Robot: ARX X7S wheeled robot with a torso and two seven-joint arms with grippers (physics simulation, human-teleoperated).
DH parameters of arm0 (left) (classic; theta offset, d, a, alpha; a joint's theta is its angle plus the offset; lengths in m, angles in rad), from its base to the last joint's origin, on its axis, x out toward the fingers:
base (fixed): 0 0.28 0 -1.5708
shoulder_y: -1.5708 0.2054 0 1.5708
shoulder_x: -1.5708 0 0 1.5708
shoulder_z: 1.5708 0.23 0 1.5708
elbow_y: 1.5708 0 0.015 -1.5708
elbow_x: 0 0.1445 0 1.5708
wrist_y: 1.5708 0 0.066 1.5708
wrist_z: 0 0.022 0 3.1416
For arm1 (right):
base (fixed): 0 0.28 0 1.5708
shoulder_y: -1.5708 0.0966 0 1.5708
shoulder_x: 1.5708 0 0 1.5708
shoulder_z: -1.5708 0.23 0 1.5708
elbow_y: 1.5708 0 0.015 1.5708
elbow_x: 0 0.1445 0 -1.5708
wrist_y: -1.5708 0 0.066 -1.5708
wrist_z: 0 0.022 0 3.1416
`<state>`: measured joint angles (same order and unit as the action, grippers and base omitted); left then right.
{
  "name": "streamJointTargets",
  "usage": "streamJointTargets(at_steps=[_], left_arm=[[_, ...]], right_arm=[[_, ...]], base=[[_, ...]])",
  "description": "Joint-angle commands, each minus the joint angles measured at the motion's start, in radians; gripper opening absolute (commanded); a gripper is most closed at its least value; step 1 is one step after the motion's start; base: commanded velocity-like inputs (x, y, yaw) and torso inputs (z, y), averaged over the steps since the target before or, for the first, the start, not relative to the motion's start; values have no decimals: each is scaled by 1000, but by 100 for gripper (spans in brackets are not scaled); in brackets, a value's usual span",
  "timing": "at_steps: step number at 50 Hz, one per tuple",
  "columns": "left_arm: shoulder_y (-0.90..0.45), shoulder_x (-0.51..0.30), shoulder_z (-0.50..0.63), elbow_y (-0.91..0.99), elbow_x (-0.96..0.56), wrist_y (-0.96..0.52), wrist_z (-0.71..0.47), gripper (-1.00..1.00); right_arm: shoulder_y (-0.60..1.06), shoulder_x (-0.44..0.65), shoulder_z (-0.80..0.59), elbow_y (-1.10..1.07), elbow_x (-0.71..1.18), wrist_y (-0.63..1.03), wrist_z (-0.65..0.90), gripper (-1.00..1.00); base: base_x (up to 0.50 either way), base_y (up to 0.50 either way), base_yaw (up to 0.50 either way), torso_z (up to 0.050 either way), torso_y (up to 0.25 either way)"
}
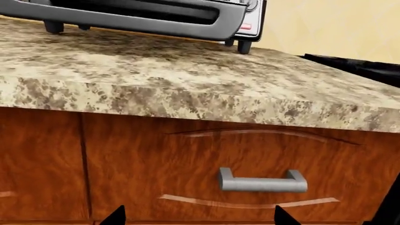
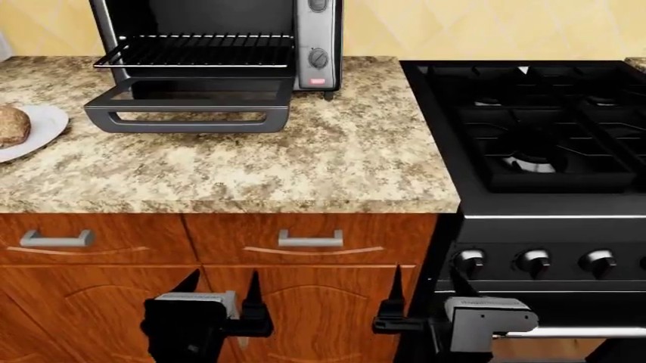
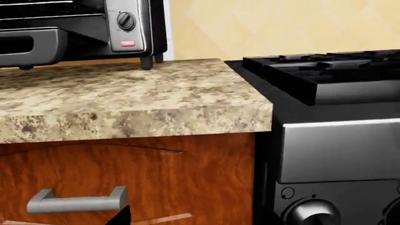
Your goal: Place the bread on the rack of the toaster oven.
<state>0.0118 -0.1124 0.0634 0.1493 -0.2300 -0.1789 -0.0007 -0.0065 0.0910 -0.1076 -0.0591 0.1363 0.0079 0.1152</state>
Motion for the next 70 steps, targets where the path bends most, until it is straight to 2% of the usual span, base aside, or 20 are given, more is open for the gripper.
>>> streamJointTargets(at_steps=[1,4,13,18,19,21,24,28,32,39,42,46,70], left_arm=[[-59,-63,-5,356,-54,-488,-140,100],[-122,-72,-52,492,-124,-708,-182,100],[-313,-46,-194,581,-268,-1080,-249,100],[-419,-41,-256,604,-314,-1229,-275,100],[-445,-37,-267,596,-321,-1257,-278,100],[-481,-28,-288,588,-333,-1304,-288,100],[-568,-34,-318,579,-384,-1390,-332,100],[-654,-106,-341,483,-677,-1390,-584,100],[-716,-141,-354,413,-842,-1389,-743,100],[-770,-191,-343,350,-1011,-1375,-899,100],[-765,-197,-343,338,-1037,-1367,-929,100],[-773,-209,-330,324,-1053,-1357,-951,100],[-773,-237,-289,286,-1071,-1288,-989,100]], right_arm=[[-23,65,10,-374,38,242,56,100],[11,92,30,-529,67,379,77,100],[122,149,87,-798,155,635,110,100],[230,185,141,-968,255,809,121,100],[244,214,116,-984,231,783,123,100],[269,266,113,-987,315,772,177,100],[367,476,46,-988,576,704,418,100],[505,686,-84,-988,781,569,624,100],[661,876,-321,-988,810,403,769,100],[877,1032,-669,-988,779,204,892,100],[951,1058,-772,-987,774,165,921,100],[997,1066,-832,-986,768,143,929,100],[1012,1106,-909,-962,734,47,920,100]], base=[[0,0,0,0,0],[0,0,0,0,0],[0,0,0,0,0],[0,0,0,0,0],[0,0,0,0,0],[0,0,0,0,0],[0,0,0,0,0],[0,0,0,0,0],[0,0,0,0,0],[0,0,0,0,0],[0,0,0,0,0],[0,0,0,0,0],[0,472,0,0,0]])
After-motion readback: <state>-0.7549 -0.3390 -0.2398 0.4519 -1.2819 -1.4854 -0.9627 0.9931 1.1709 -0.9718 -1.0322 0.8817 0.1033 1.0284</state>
